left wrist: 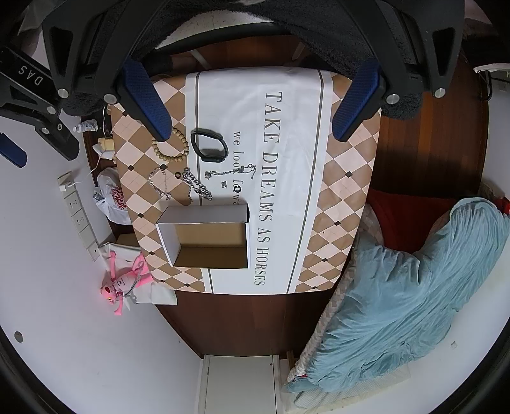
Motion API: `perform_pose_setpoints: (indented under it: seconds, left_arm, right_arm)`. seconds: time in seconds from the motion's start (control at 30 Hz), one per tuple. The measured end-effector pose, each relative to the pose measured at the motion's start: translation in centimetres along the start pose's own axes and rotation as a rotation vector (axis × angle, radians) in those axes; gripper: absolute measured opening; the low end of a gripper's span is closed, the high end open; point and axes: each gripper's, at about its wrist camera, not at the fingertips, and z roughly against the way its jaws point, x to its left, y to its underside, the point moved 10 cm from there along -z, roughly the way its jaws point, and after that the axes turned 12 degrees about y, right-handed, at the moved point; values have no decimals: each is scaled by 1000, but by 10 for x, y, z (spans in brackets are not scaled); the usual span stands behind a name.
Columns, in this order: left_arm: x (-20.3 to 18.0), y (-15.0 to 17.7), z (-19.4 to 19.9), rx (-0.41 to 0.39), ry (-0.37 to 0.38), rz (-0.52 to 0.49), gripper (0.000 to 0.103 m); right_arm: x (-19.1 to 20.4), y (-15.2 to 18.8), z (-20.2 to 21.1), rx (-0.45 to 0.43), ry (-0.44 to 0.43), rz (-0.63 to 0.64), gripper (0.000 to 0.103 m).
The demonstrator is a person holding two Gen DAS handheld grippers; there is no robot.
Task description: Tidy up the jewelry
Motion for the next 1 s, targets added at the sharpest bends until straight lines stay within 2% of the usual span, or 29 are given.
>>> perform_pose_setpoints:
  seconds: [1.0]
  left_arm:
    - [-3,-3,3,-8,1,-3,103]
  right_arm:
    - [-4,-4,8,-23,0,0,103]
